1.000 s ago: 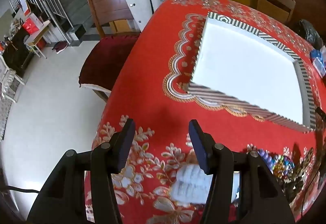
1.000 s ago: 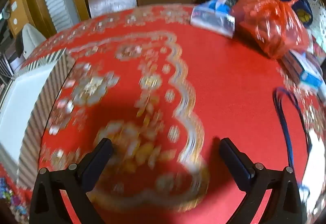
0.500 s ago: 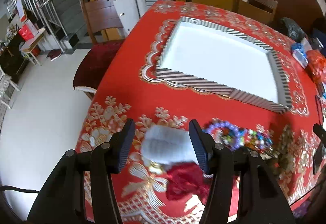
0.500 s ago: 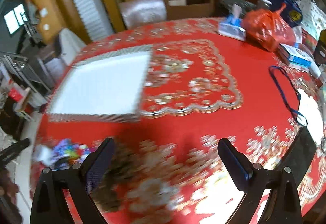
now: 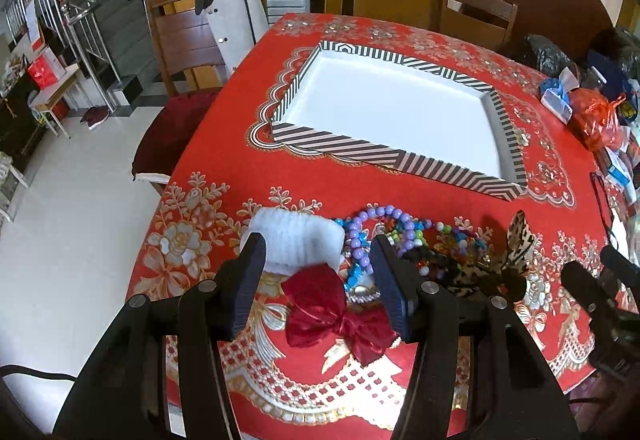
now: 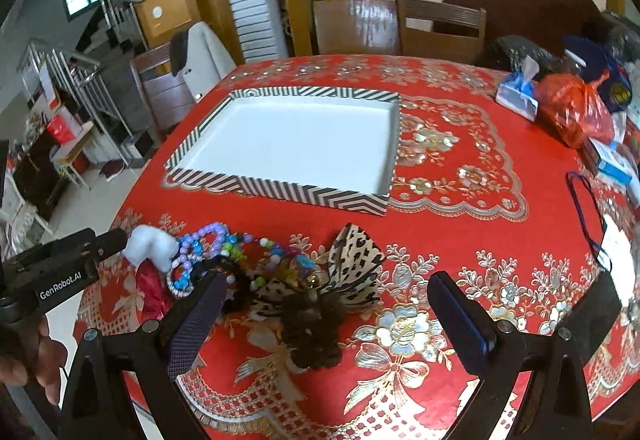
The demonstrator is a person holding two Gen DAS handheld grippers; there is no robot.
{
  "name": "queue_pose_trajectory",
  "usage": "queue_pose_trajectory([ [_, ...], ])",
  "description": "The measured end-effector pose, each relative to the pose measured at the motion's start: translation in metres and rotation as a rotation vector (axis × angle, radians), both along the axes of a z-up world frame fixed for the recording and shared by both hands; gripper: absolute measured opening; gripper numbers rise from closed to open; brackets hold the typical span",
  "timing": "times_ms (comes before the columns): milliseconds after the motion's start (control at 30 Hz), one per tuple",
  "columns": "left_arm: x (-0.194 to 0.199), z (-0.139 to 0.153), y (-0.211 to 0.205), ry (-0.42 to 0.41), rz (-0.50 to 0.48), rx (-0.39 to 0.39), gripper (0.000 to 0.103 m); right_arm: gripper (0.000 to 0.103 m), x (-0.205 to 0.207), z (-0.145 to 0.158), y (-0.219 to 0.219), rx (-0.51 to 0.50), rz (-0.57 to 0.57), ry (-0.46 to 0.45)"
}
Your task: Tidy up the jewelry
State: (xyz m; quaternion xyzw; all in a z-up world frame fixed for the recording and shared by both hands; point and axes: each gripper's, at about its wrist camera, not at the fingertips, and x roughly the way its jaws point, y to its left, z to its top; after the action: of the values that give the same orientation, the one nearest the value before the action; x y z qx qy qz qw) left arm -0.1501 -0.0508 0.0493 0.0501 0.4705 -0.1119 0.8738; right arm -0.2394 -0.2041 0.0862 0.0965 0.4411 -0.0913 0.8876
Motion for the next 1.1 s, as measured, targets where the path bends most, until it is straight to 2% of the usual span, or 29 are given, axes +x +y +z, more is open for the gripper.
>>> queue_pose_trajectory([
  [33,-0.016,-0.001,0.003,-0.008,0.003,-0.005,0.054,0.101,0.000,0.000,0.003,-0.002,-0.001,-0.001],
  [233,-0.024,0.002,0.007,-0.015,0.019,-0.007,0.054,0.101,-0.001,0.000,0.006,0.033,0.010,0.004],
  [800,-0.021,0.000,0.023,0.002,0.043,-0.003,0.054,0.101,0.010,-0.007,0.020,0.041,0.026,0.027],
  [1100,-0.009,-0.002,0.043,0.037,0.091,-0.025,0.054,0.101,0.009,-0.009,0.027,0.055,0.084,0.032],
])
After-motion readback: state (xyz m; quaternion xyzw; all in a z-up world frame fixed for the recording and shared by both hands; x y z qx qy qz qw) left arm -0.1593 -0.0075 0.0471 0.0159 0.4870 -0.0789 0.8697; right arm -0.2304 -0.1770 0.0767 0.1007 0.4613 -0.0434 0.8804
